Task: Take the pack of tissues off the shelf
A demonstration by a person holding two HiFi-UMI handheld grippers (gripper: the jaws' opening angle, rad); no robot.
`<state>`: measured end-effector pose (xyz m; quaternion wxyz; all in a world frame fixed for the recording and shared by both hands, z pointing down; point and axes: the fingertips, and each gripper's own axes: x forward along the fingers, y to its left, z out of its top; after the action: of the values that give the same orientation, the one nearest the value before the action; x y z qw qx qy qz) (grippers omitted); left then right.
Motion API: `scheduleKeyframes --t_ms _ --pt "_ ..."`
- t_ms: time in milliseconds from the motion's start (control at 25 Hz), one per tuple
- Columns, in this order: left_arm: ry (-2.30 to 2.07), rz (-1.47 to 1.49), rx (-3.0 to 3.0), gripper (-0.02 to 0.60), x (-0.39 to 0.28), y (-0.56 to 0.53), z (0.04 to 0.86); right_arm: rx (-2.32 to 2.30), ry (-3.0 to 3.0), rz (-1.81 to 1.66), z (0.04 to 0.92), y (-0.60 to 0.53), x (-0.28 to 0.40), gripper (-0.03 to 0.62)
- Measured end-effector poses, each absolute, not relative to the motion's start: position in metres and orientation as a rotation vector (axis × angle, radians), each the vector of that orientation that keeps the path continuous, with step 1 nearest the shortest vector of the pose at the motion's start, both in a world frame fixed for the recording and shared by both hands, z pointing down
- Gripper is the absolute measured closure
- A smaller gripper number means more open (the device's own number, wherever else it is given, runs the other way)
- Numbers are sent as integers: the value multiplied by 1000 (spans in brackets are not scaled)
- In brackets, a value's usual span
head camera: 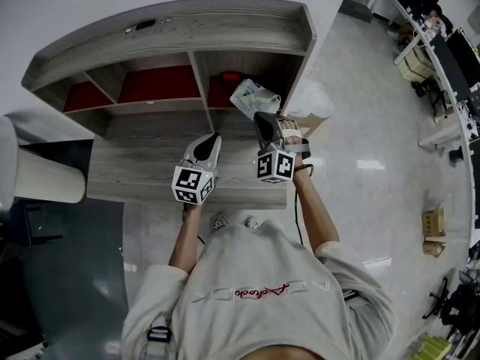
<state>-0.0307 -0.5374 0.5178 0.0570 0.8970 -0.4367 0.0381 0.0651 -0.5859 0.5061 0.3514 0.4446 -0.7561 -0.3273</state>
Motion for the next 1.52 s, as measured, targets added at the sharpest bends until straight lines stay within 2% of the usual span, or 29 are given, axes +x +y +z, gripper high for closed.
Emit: scheduleKeyframes --t_ms 800,1120,1520 --pt "-1386 139 2694 581 6 -471 520 1066 -2011 -913 509 -520 81 586" --pt "-1362 109 2707 581 -3 -458 518 1070 -1981 -917 509 -505 71 586" --pt "-1318 45 2719 581 -53 -427 517 1099 -1903 -925 503 -470 33 586"
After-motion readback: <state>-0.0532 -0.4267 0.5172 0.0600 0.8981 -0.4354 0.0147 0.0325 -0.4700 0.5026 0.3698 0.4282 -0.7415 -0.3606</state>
